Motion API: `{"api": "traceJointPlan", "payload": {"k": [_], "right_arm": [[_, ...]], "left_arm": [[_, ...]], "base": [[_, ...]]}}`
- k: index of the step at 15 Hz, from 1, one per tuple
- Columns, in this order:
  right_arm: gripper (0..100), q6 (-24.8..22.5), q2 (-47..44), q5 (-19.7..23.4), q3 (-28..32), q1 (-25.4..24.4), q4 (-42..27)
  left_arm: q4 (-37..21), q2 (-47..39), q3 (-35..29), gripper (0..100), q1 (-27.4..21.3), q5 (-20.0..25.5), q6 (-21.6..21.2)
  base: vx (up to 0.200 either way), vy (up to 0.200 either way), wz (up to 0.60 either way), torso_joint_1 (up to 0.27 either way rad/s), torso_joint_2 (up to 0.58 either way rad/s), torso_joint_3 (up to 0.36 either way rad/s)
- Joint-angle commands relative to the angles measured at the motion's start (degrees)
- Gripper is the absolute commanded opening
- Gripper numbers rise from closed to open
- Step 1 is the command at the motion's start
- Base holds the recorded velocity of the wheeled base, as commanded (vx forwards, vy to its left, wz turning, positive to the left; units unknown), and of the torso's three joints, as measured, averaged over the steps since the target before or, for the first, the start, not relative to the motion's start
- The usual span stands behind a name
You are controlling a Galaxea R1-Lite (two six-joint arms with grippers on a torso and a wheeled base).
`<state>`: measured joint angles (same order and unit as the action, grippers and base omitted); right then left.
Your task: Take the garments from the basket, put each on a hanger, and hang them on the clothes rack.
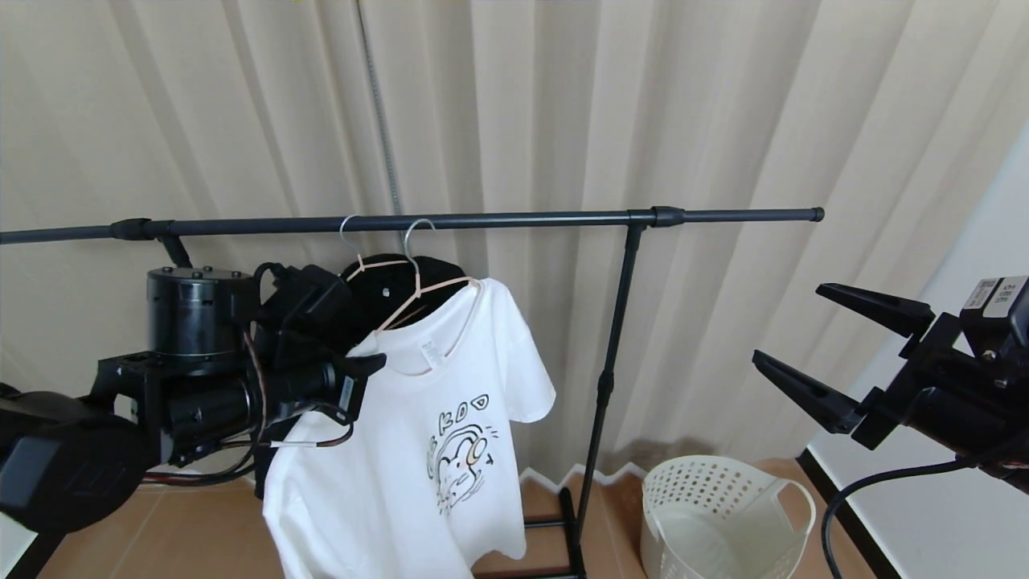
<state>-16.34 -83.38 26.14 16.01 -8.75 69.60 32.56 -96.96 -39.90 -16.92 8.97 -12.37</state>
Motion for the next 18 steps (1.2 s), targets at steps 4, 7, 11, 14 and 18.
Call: {"api": "traceJointPlan", "payload": {"k": [4, 7, 11, 14, 18], "right_arm": [[100, -0.01, 0.15, 0.05, 0.08, 0.05, 0.01], [100, -0.01, 0.06, 0.05, -0.1, 0.05, 0.01], [100, -0.01, 0.15, 0.05, -0.1, 0.05, 0.01], [100, -0.01, 0.06, 0.05, 0.08, 0.14, 0.01], [100, -0.01, 0.15, -0.03, -0.01, 0.23, 0.01]], "left_arm": [[0.31, -6.83, -7.3, 0, -1.01, -1.15, 2.88], [0.13, -9.65, -11.34, 0, -0.83, -1.15, 3.06], [-0.57, -13.69, -17.23, 0, -0.57, -2.56, 3.14], [-2.06, -15.8, -20.83, 0, -0.39, -3.52, 3.23], [-2.06, -18.08, -23.29, 0, -0.04, -3.79, 3.32]], "base": [[0.0, 0.0, 0.0, 0.0, 0.0, 0.0], [0.0, 0.0, 0.0, 0.0, 0.0, 0.0], [0.0, 0.0, 0.0, 0.0, 0.0, 0.0], [0.0, 0.0, 0.0, 0.0, 0.0, 0.0], [0.0, 0.0, 0.0, 0.0, 0.0, 0.0]]}}
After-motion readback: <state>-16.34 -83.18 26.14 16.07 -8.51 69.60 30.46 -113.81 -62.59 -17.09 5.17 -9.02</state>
